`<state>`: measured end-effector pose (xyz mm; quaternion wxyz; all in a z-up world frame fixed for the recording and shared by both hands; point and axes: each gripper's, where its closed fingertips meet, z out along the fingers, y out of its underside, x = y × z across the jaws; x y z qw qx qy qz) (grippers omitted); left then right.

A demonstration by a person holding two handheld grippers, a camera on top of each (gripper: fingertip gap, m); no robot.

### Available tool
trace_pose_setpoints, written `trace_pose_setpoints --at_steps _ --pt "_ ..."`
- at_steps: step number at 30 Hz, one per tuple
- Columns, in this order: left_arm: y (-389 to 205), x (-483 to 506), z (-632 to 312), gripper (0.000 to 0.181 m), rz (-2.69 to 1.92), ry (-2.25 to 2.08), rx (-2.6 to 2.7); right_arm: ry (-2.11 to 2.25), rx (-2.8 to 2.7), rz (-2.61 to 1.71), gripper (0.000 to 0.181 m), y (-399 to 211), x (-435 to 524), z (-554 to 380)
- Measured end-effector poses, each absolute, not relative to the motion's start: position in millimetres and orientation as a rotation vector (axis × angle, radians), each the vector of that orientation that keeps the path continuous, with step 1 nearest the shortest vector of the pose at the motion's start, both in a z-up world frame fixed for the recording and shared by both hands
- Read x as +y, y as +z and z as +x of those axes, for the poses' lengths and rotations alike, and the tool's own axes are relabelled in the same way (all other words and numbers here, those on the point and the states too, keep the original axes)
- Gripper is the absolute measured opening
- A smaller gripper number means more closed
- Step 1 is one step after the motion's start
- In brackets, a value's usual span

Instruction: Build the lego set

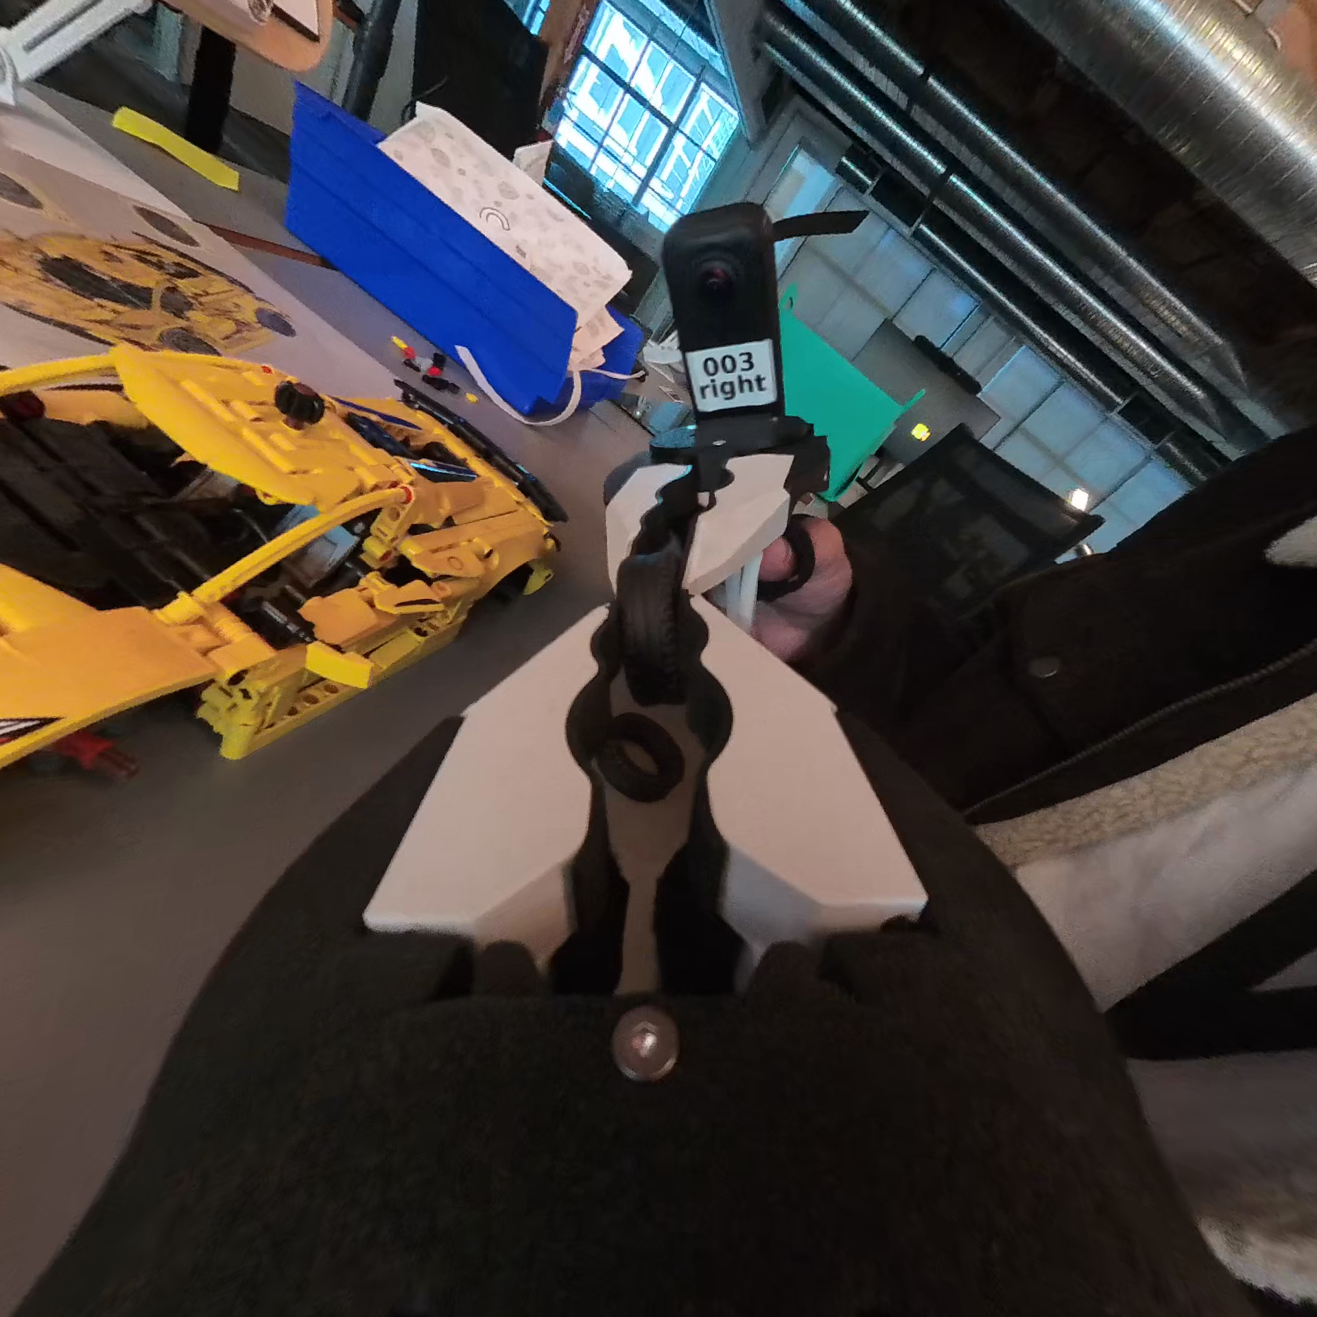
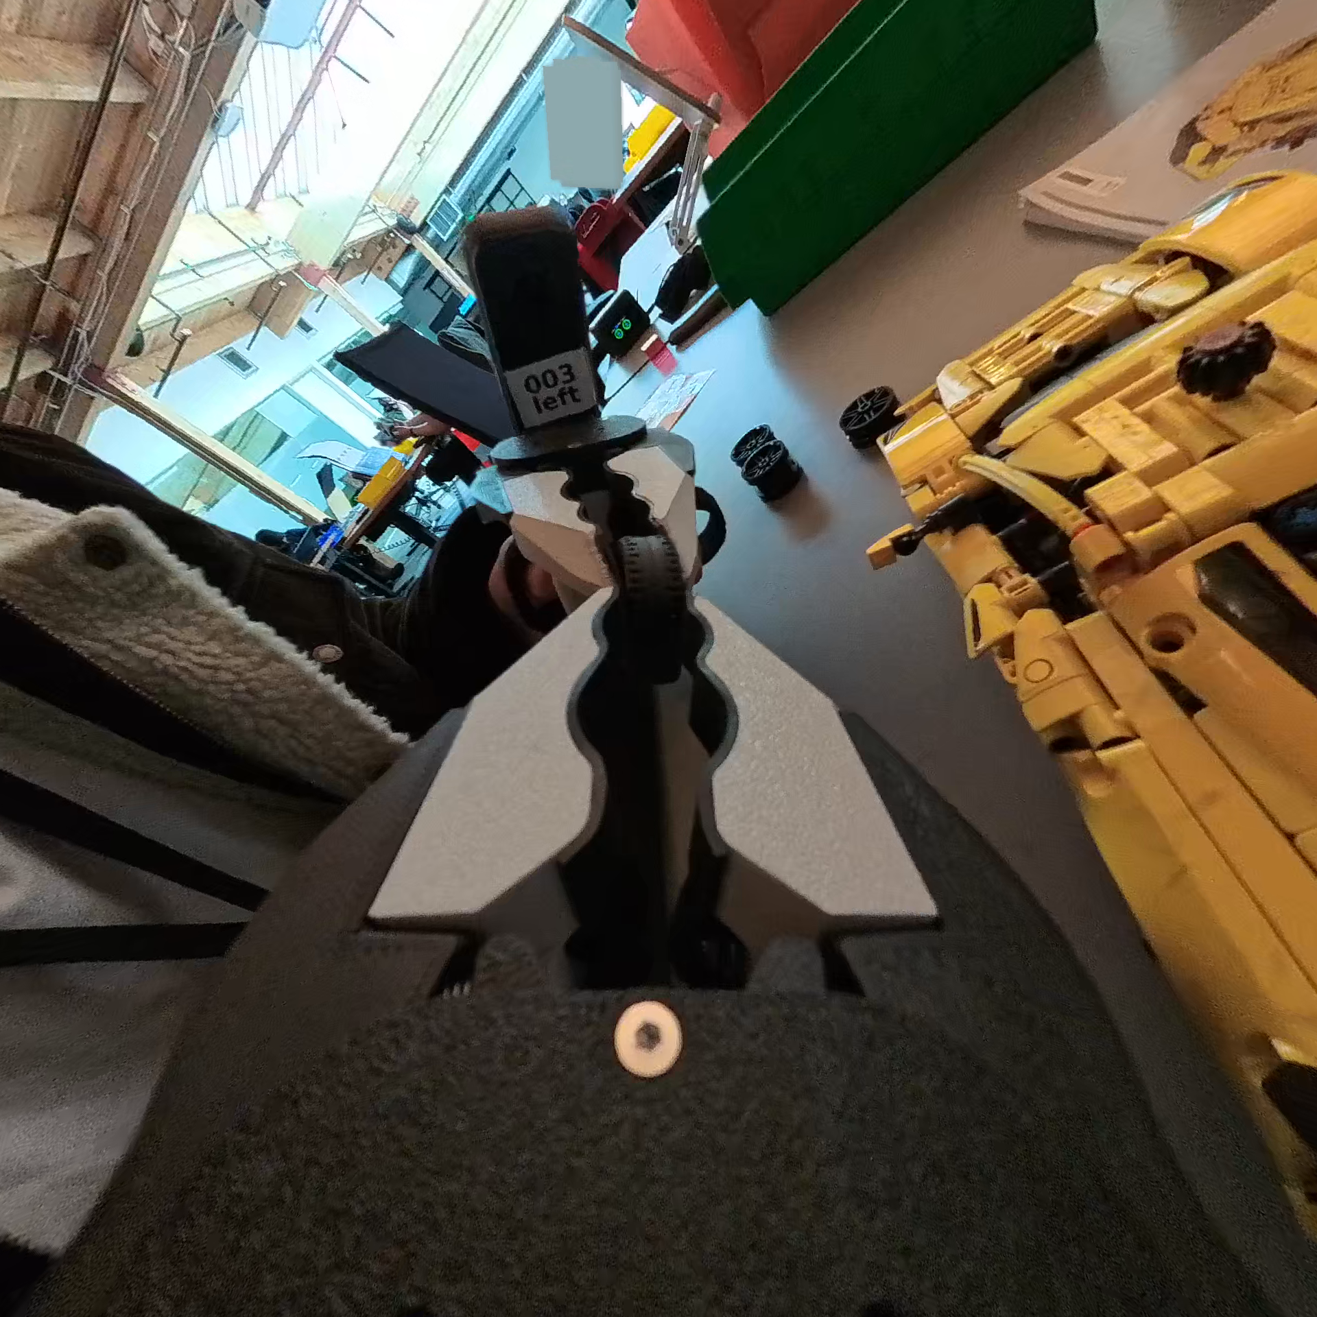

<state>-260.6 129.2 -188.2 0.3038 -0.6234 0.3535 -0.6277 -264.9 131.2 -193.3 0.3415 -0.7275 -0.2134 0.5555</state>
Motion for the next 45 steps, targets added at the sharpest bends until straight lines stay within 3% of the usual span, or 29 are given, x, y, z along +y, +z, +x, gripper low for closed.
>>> trace_pose_setpoints --at_steps 6,9,14,16,31,34,37,41,45 --pt "-180 129 -261 0.017 -1.613 -1.779 0.889 1.596 -0.487 -1.851 0.014 -187 131 -265" --pt "-173 134 -267 0.028 -1.577 -1.852 0.815 1.688 -0.378 -1.825 0.014 -182 137 -255" --pt "-180 121 -259 0.027 -1.599 -1.833 0.93 1.718 -0.374 -1.771 0.014 -173 136 -253" --pt "-179 121 -260 0.016 -1.587 -1.824 0.929 1.699 -0.395 -1.773 0.014 -173 135 -255" --pt "-151 91 -271 0.015 -1.373 -2.103 1.012 2.158 -0.452 -1.611 0.014 -146 99 -269" --pt "-159 102 -268 0.015 -1.464 -2.111 0.939 1.915 -0.49 -1.696 0.014 -156 109 -267" --pt "-174 127 -263 0.017 -1.602 -2.013 0.799 1.334 -0.649 -1.724 0.014 -169 128 -263" --pt "-165 141 -273 0.045 -1.543 -2.069 0.657 0.291 -1.015 -1.369 0.014 -157 139 -247" --pt "-162 126 -265 0.055 -1.516 -2.068 0.758 -0.25 -1.233 -1.086 0.013 -162 131 -256"
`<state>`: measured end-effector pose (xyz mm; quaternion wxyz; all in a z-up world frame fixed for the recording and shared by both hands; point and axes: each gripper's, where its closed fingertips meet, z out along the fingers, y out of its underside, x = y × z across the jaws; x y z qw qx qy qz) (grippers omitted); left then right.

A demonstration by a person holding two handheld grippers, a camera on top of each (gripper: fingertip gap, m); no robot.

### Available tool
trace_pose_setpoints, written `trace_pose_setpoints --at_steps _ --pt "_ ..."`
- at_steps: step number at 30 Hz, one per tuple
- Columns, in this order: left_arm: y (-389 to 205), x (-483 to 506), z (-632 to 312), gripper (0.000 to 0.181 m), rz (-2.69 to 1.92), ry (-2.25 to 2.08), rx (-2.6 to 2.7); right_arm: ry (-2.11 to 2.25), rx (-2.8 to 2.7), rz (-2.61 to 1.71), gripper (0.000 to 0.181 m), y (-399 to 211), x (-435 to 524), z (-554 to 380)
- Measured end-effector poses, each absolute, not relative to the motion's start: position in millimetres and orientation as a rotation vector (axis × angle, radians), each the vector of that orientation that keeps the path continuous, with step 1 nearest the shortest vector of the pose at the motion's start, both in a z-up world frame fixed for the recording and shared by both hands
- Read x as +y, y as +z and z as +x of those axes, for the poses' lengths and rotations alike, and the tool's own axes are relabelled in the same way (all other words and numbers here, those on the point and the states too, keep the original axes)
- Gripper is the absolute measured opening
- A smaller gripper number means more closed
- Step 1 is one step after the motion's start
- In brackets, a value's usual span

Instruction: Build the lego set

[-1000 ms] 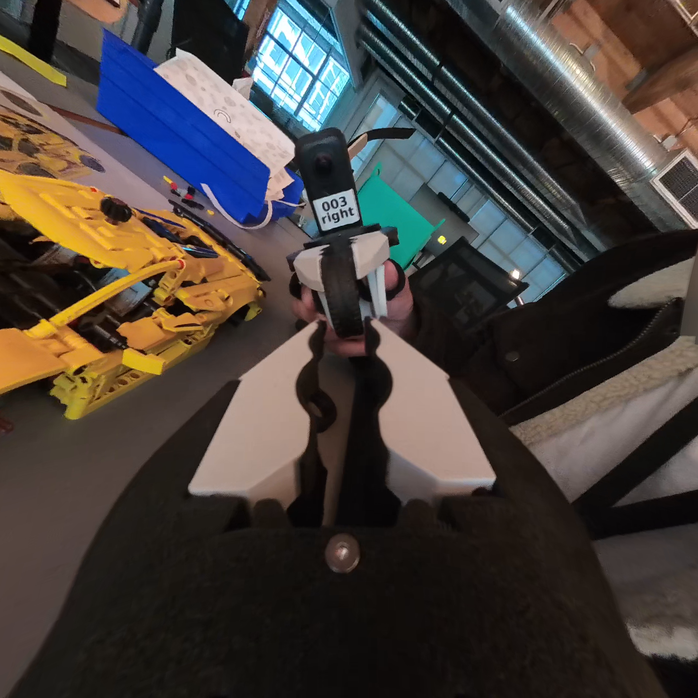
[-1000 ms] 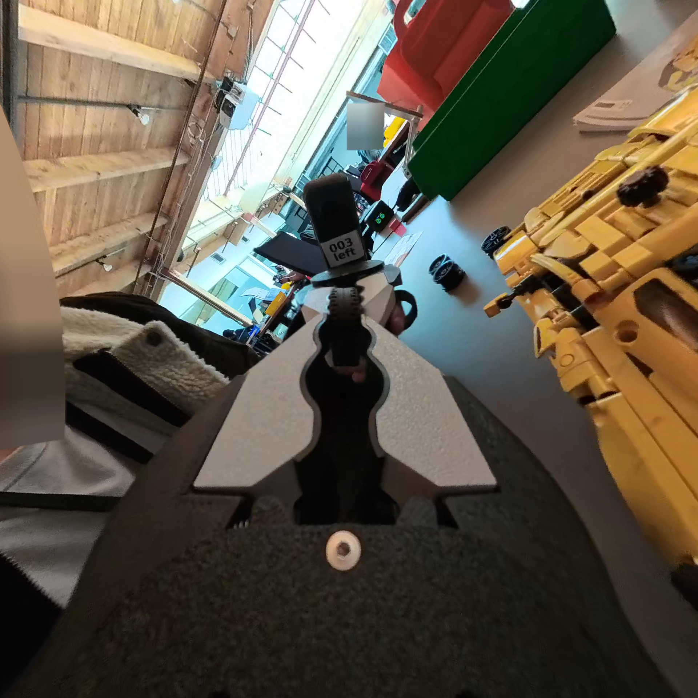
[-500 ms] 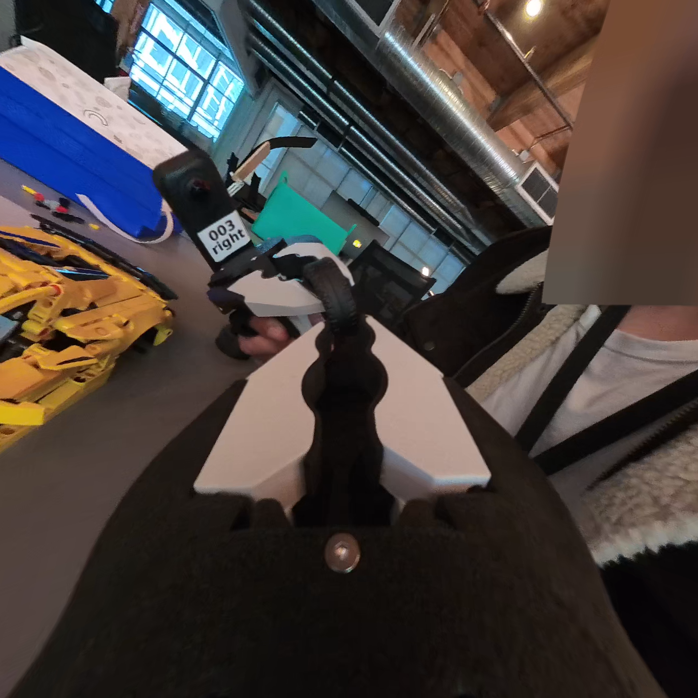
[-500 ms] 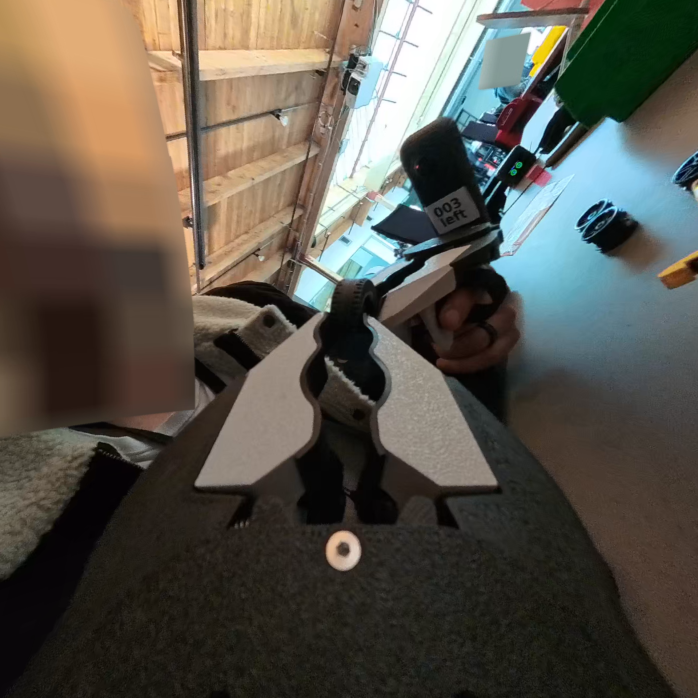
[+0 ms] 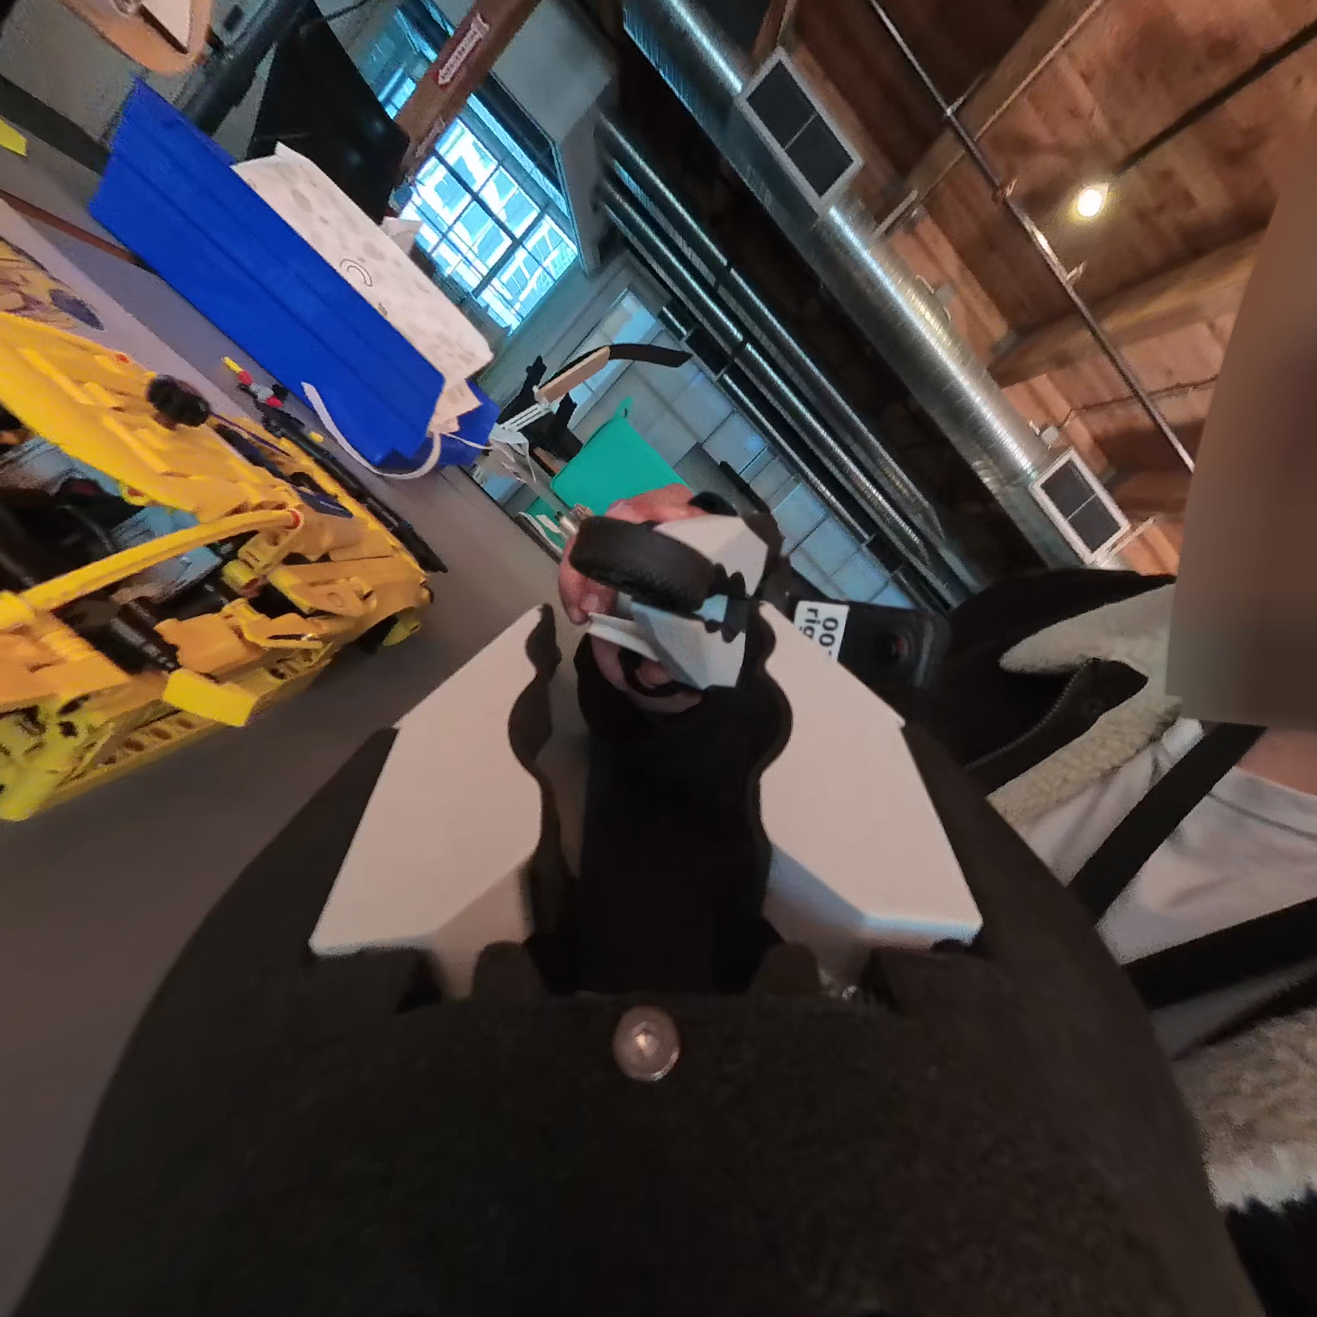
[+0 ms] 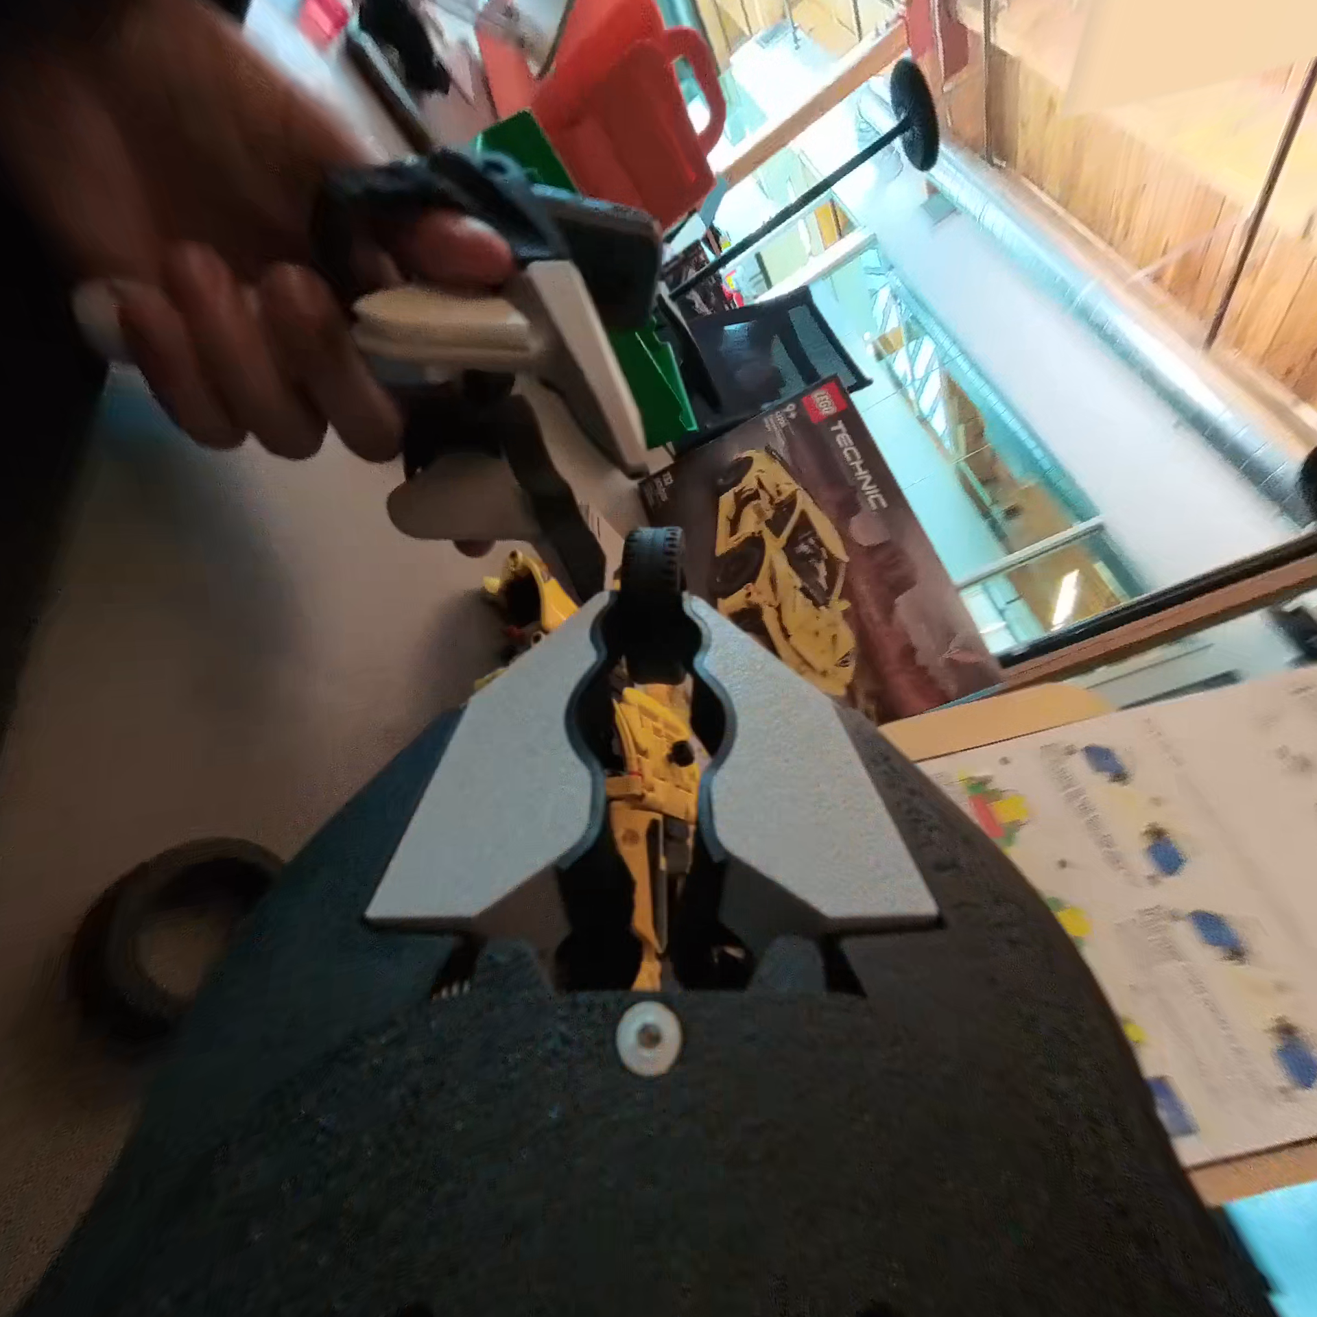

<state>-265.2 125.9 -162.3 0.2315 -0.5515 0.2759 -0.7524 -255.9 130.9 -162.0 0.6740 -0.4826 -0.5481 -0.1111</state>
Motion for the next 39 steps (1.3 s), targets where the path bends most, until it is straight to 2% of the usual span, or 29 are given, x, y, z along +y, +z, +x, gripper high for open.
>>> trace_pose_setpoints --at_steps 3,6,12,16,21,25,26,30,31,32,33,36,39 --pt "-165 124 -264 0.053 -1.529 -2.035 0.786 -0.283 -1.285 -1.061 0.013 -168 127 -261" --pt "-164 120 -264 0.034 -1.515 -2.049 0.814 -0.344 -1.324 -1.013 0.014 -170 124 -265" --pt "-166 115 -264 0.027 -1.531 -2.087 0.844 -0.503 -1.355 -0.921 0.014 -173 125 -266" --pt "-160 112 -267 0.02 -1.474 -2.063 0.864 -0.388 -1.257 -0.941 0.019 -165 119 -268" --pt "-153 117 -273 0.019 -1.429 -2.096 0.812 0.078 -1.013 -1.105 0.039 -137 116 -259" --pt "-148 116 -275 0.019 -1.392 -2.103 0.81 0.729 -0.784 -1.415 0.052 -136 121 -254" --pt "-145 115 -276 0.019 -1.369 -2.107 0.816 0.914 -0.728 -1.487 0.047 -138 122 -254" --pt "-137 102 -277 0.019 -1.282 -2.085 0.898 1.52 -0.573 -1.656 0.048 -147 114 -261" --pt "-138 97 -276 0.019 -1.276 -2.067 0.935 1.639 -0.576 -1.646 0.043 -144 107 -264" --pt "-141 93 -274 0.019 -1.282 -2.04 0.975 1.714 -0.579 -1.646 0.029 -143 103 -266" --pt "-143 90 -272 0.019 -1.287 -2.016 1.007 1.734 -0.59 -1.663 0.019 -145 102 -267" --pt "-152 103 -267 0.016 -1.364 -1.916 0.963 1.528 -0.613 -1.674 0.014 -149 115 -259" --pt "-154 126 -273 0.024 -1.42 -1.937 0.807 0.638 -0.839 -1.607 0.013 -162 139 -242"
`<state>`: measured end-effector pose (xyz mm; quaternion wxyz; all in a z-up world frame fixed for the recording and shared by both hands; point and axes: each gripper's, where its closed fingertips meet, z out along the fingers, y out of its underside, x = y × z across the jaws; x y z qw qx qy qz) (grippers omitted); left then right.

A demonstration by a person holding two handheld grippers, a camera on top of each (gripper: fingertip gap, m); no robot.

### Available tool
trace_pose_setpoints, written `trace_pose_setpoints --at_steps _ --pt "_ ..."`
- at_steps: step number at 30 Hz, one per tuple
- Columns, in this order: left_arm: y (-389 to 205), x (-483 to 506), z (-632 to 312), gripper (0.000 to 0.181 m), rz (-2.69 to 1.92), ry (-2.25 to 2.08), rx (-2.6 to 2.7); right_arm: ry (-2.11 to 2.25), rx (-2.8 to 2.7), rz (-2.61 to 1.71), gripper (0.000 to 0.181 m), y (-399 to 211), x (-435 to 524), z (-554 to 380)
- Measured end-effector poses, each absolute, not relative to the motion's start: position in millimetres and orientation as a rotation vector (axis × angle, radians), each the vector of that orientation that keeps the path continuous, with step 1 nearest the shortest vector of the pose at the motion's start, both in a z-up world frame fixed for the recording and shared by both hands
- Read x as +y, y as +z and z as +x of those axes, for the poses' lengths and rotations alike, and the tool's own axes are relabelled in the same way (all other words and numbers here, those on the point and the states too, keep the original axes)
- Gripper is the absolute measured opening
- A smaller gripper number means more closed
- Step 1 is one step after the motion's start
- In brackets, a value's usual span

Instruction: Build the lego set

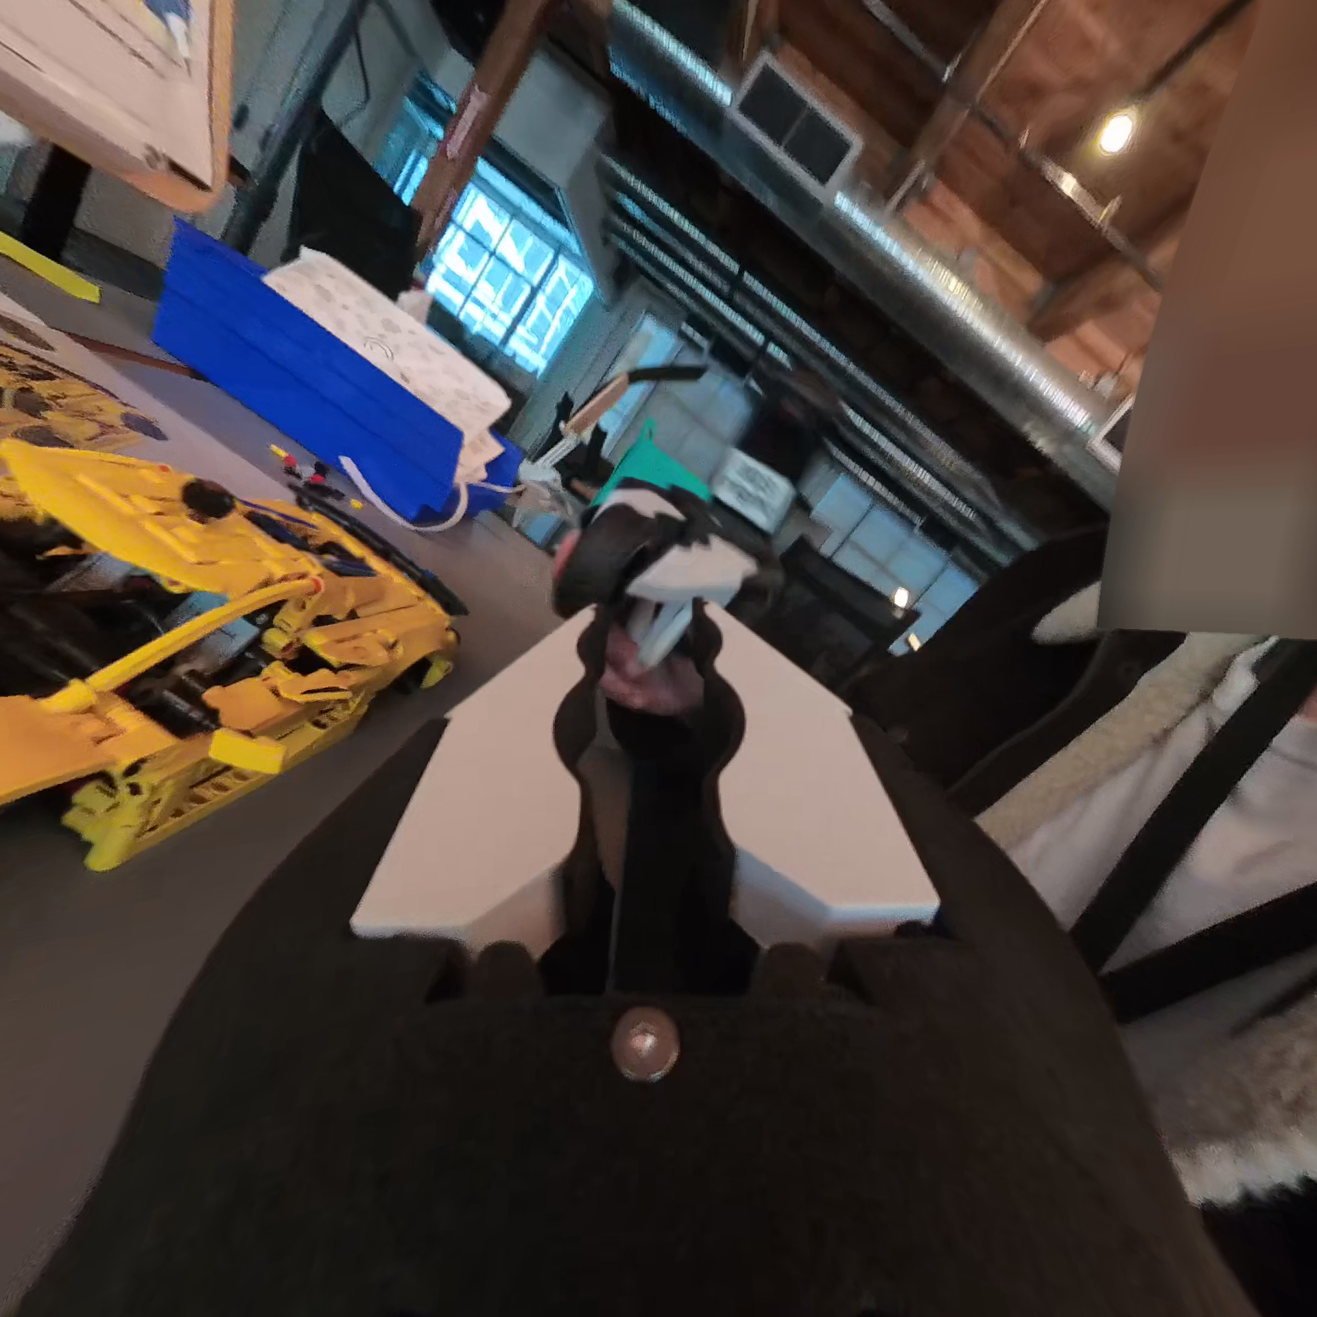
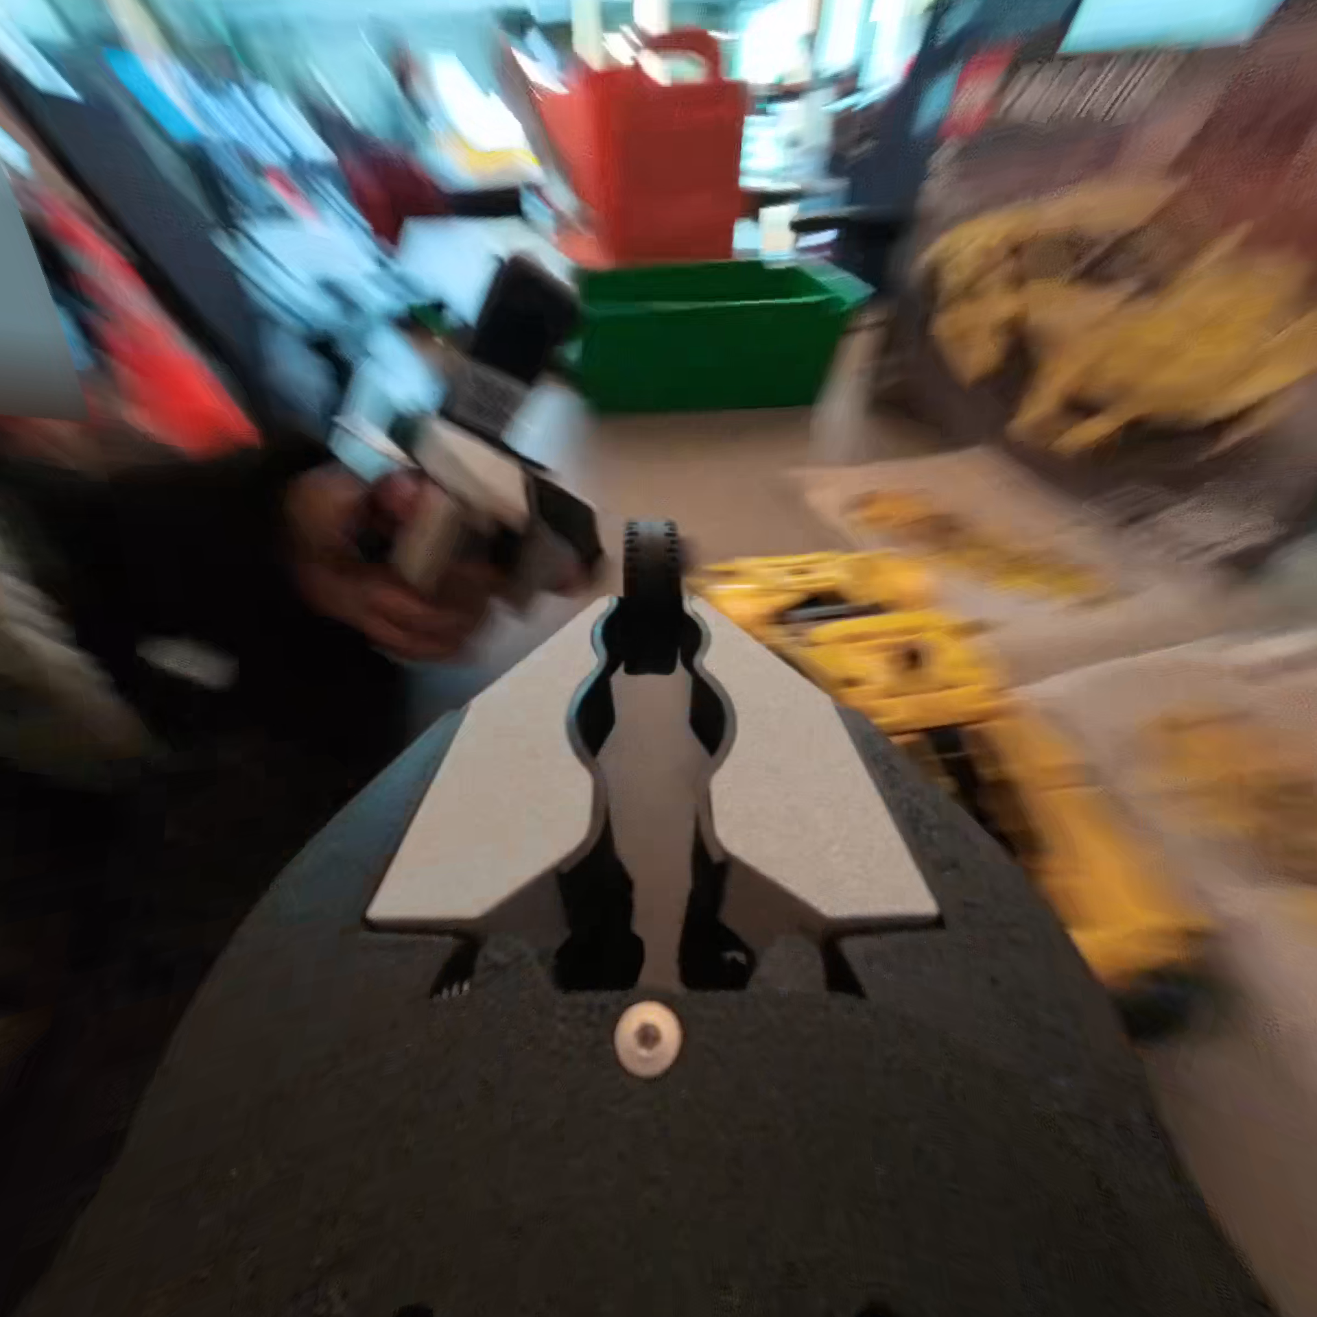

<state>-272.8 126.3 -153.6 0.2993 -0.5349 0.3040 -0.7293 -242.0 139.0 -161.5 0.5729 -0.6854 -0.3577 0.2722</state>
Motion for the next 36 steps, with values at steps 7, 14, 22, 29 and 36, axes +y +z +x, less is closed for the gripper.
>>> trace_pose_setpoints --at_steps 7,14,22,29,36 --pt "-149 131 -277 0.027 -1.398 -1.963 0.75 -0.698 -1.22 -1.006 0.013 -164 134 -240" --pt "-154 119 -267 0.058 -1.416 -1.869 0.882 -0.614 -1.257 -0.924 0.013 -162 118 -257" --pt "-177 95 -257 0.046 -1.459 -1.709 1.189 -0.454 -1.351 -0.913 0.013 -175 104 -269" --pt "-239 140 -282 0.045 -1.738 -1.091 1.399 -0.074 -1.277 -1.394 0.041 -203 126 -244" --pt "-284 139 -297 0.046 -1.929 -0.803 1.671 -0.023 -1.078 -1.554 0.033 -195 150 -213"
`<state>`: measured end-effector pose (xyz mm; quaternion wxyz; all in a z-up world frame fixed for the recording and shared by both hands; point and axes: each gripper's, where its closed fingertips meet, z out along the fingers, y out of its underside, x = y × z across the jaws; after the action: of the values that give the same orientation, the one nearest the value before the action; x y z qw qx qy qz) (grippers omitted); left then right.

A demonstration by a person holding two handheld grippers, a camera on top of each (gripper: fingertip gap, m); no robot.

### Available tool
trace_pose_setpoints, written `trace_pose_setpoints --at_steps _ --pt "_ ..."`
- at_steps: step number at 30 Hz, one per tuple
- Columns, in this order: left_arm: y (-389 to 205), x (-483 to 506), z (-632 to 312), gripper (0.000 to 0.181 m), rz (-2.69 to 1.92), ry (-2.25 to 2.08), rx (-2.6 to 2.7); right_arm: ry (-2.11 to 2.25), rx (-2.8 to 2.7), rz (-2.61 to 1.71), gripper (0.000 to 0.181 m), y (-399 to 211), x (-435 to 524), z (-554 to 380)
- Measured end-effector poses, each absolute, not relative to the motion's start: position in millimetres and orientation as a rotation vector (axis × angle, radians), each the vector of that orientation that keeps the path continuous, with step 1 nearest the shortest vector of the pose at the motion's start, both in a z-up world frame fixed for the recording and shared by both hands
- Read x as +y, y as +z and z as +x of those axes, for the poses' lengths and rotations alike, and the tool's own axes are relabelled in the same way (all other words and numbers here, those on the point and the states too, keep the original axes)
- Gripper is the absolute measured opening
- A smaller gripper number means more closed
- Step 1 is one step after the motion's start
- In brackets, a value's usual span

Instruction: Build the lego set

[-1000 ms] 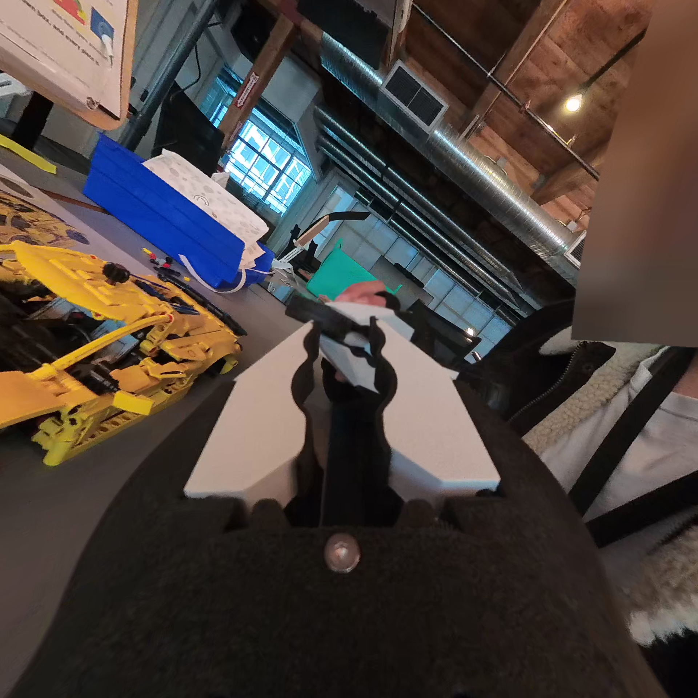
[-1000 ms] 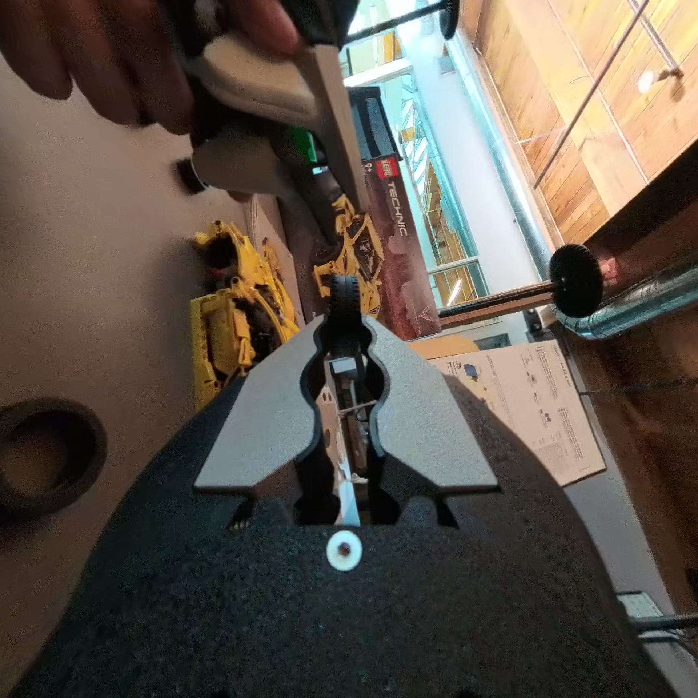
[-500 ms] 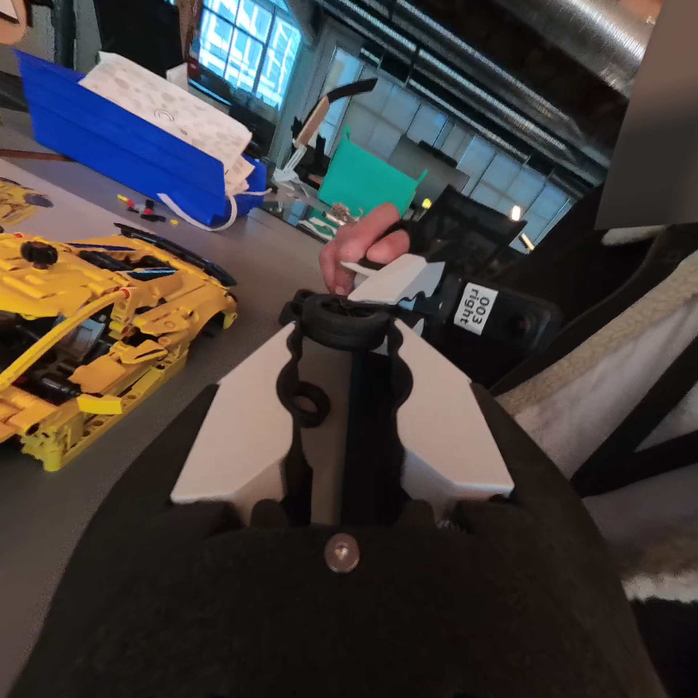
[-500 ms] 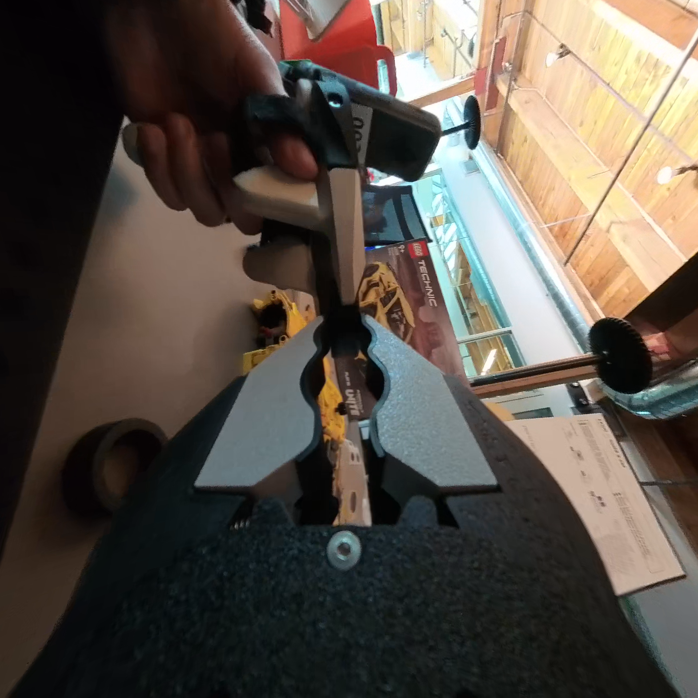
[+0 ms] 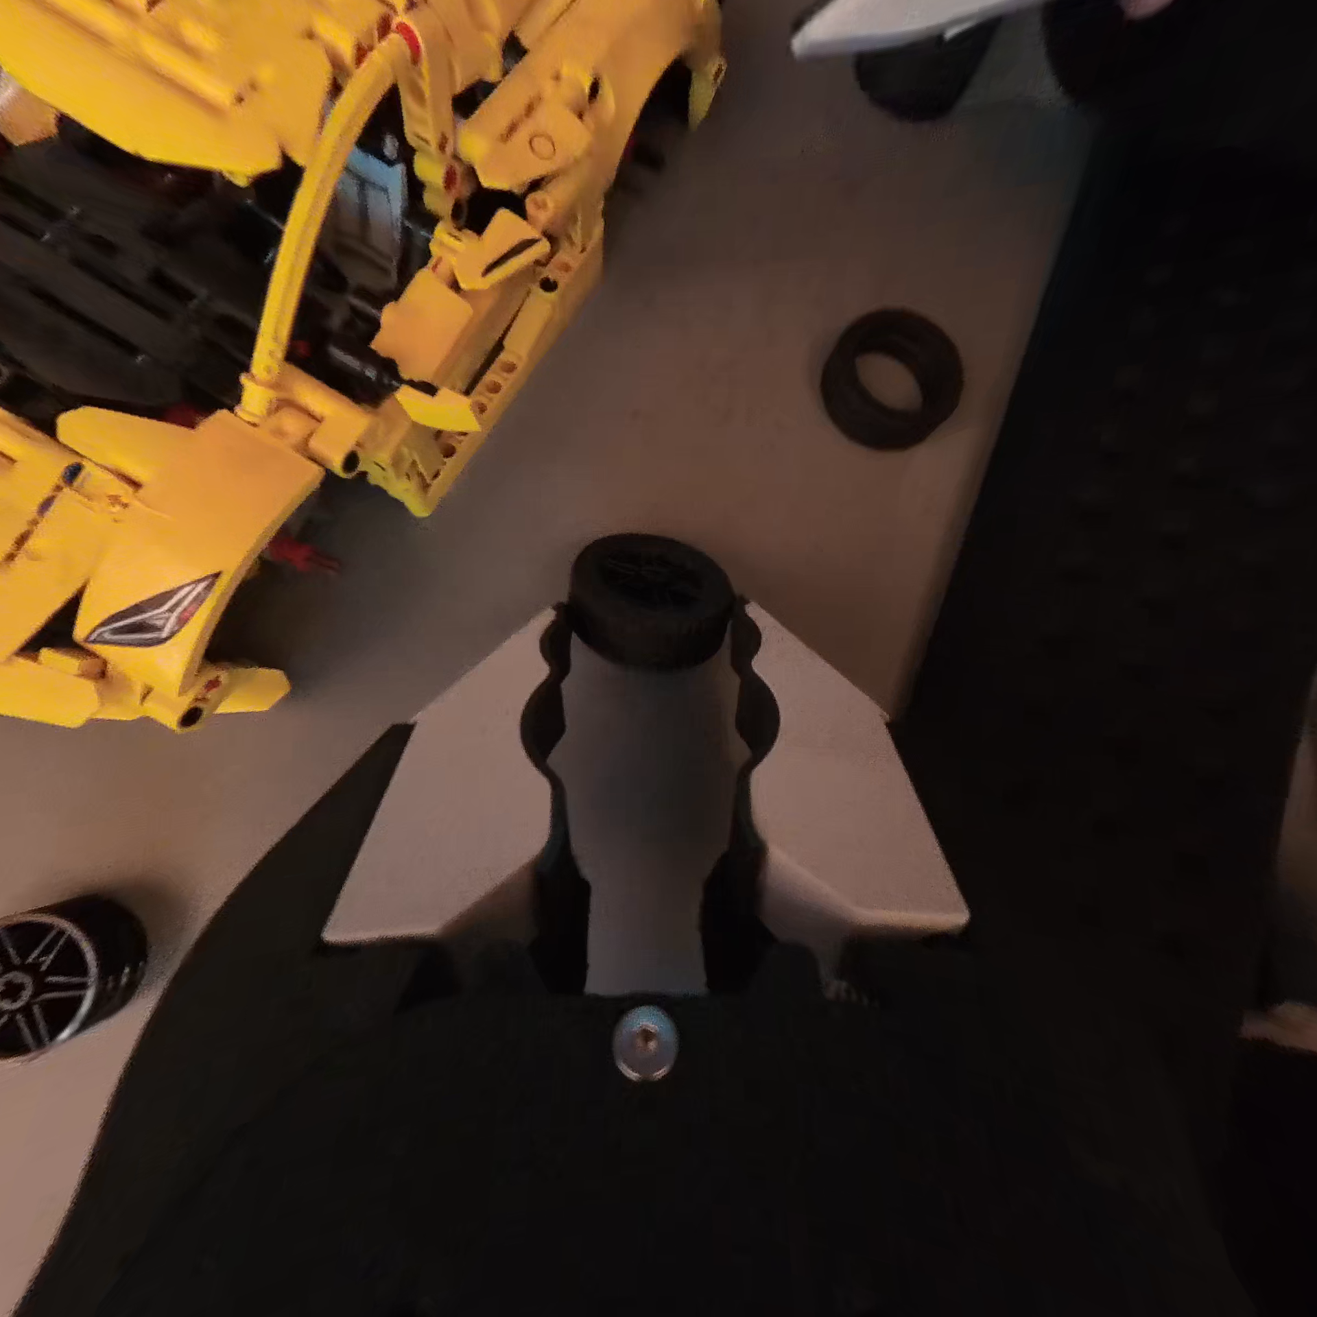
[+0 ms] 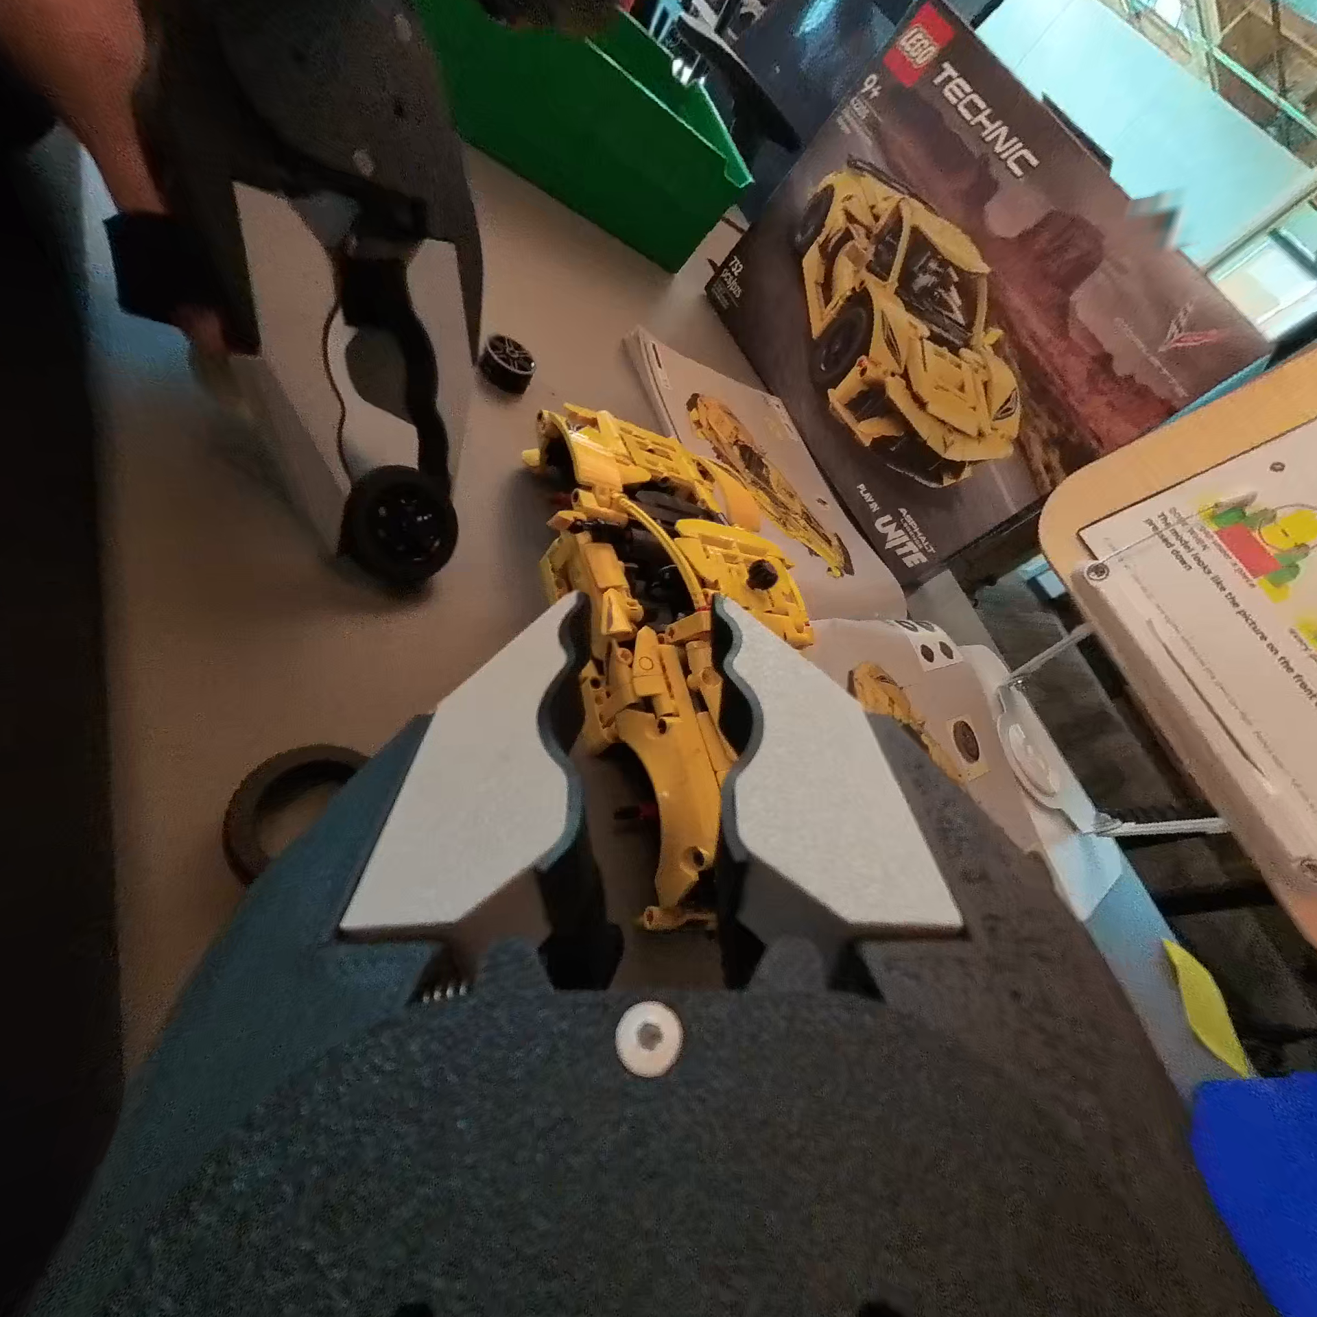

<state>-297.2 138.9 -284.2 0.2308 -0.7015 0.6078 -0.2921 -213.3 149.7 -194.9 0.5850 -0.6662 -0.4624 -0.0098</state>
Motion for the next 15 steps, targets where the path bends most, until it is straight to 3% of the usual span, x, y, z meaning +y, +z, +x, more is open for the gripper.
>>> trace_pose_setpoints --at_steps 7,15 --pt "-258 139 -335 0.049 -1.951 -0.777 1.567 0.05 -1.02 -1.613 0.033 -195 153 -211" --pt "-190 137 -437 0.048 -1.82 -0.82 0.951 0.335 -0.713 -1.631 0.034 -170 162 -198"
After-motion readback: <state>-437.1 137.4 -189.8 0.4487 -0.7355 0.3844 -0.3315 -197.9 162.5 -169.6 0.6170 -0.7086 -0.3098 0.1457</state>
